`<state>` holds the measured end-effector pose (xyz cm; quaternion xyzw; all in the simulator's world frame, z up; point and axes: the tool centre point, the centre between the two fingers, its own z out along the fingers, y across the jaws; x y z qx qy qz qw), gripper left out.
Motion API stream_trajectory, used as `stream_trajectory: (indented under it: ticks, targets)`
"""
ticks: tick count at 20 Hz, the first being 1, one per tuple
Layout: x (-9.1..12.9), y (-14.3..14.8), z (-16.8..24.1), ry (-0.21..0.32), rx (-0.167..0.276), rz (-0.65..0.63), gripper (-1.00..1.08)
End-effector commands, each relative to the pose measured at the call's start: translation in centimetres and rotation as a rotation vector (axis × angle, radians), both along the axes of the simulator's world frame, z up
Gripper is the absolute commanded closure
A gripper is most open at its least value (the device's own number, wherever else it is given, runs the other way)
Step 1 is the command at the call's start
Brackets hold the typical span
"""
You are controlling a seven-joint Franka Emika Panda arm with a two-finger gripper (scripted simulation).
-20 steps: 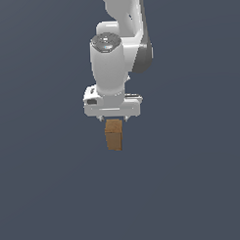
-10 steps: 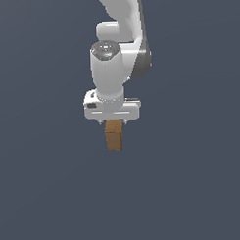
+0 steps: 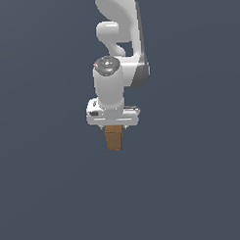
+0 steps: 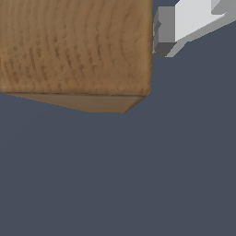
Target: Pick up the object and move it to a goal position.
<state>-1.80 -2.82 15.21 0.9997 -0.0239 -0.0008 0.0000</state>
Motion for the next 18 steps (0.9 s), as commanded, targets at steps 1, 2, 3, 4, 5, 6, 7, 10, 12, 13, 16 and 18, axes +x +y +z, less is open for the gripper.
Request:
stream_trajectory:
  ticks: [1,2,3,4,5,6,7,10,12,13,16,18]
  targets:
    - [0.06,-0.02,-0.69,-0.002,0.0,0.0,-0.92]
    - [0.09,-0.02,-0.84,-0.002,0.0,0.0,-0.92]
    - [0.12,-0.02,-0.91,-0.002,0.0,0.0,-0.92]
    - [0.14,-0.02,-0.93,-0.002,0.0,0.0,-0.92]
    - [0.14,-0.02,-0.93,-0.002,0.0,0.0,1.08]
    - [0.14,-0.02,-0.93,-0.002,0.0,0.0,1.08]
    - [0.14,-0.02,-0.93,-0.002,0.0,0.0,1.08]
    - [0.14,-0.02,-0.93,-0.002,0.0,0.0,1.08]
    - [0.14,-0.02,-0.93,-0.002,0.0,0.0,1.08]
    - [0.14,-0.02,-0.93,-0.002,0.0,0.0,1.08]
    - [0.08,0.04,-0.81,-0.001,0.0,0.0,1.08]
    - [0.12,0.32,-0.65,-0.001,0.0,0.0,1.08]
